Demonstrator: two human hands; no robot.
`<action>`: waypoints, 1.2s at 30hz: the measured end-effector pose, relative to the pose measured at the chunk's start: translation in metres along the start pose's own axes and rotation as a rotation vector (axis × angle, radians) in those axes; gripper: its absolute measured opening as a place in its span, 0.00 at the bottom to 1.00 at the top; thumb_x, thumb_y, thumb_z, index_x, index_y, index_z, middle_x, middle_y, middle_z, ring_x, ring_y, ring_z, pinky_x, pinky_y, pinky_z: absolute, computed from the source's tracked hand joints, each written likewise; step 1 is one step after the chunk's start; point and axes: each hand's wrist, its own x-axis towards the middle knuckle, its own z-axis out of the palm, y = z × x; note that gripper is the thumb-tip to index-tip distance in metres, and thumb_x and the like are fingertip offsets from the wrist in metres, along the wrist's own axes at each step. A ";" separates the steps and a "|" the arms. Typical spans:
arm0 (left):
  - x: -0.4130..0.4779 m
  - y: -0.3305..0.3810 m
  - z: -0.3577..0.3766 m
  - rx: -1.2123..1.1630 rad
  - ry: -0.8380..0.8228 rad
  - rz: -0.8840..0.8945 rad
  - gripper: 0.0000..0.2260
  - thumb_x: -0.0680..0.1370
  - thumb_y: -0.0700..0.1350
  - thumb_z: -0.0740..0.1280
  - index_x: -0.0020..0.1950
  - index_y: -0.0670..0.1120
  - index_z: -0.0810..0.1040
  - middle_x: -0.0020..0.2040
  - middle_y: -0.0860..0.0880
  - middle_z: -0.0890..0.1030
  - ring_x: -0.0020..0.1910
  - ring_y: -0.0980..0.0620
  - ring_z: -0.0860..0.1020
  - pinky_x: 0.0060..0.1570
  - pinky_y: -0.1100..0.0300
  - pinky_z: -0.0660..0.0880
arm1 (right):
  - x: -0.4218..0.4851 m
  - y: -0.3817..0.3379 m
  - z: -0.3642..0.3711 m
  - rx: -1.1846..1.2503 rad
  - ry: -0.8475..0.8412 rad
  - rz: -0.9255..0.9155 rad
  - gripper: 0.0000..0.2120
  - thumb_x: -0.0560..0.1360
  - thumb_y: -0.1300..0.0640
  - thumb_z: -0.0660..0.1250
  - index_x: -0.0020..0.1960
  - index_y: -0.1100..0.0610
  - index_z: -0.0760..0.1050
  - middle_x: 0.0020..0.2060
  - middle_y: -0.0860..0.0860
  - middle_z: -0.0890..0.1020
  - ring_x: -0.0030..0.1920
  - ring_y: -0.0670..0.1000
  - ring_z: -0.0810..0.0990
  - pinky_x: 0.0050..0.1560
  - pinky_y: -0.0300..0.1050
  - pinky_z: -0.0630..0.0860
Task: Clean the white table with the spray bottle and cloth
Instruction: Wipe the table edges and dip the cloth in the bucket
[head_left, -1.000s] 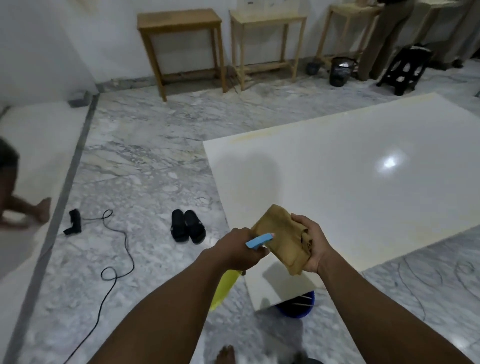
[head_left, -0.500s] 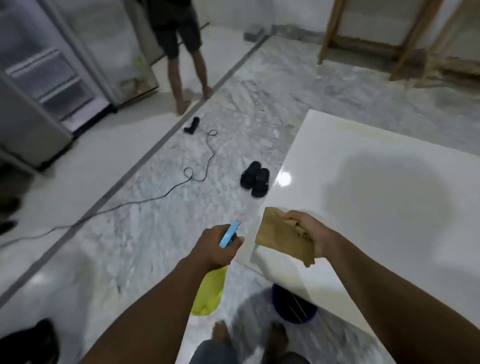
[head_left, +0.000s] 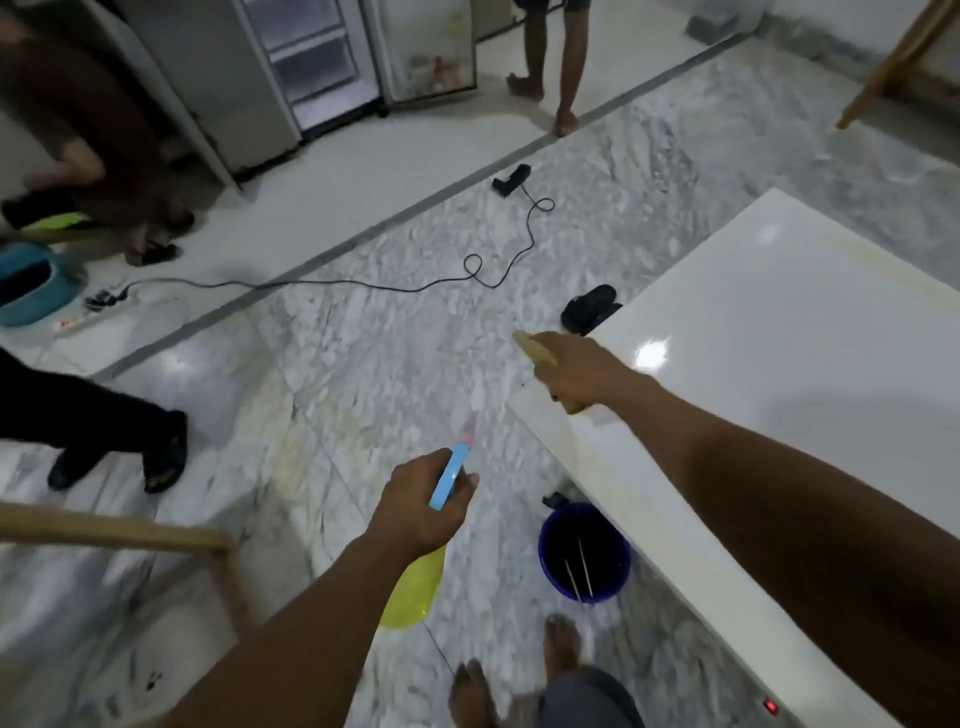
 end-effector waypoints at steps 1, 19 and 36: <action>-0.011 -0.004 0.006 -0.005 0.001 -0.023 0.14 0.80 0.53 0.70 0.42 0.43 0.76 0.35 0.40 0.80 0.33 0.41 0.80 0.36 0.48 0.79 | -0.001 0.012 0.017 -0.186 0.015 -0.061 0.21 0.78 0.48 0.62 0.70 0.47 0.69 0.61 0.56 0.79 0.57 0.58 0.81 0.52 0.54 0.80; -0.072 0.033 0.136 -0.001 0.138 -0.112 0.12 0.81 0.53 0.70 0.43 0.47 0.76 0.34 0.48 0.79 0.33 0.47 0.77 0.33 0.61 0.71 | 0.020 0.097 0.106 -0.562 0.278 -0.472 0.29 0.80 0.43 0.47 0.79 0.52 0.58 0.79 0.53 0.60 0.79 0.59 0.53 0.77 0.61 0.54; -0.163 0.043 0.200 0.039 0.084 -0.139 0.13 0.81 0.52 0.70 0.44 0.44 0.77 0.37 0.44 0.81 0.35 0.43 0.78 0.39 0.47 0.76 | -0.120 0.188 0.130 -0.597 0.319 -0.470 0.29 0.81 0.43 0.49 0.80 0.49 0.54 0.80 0.50 0.57 0.80 0.55 0.50 0.77 0.59 0.54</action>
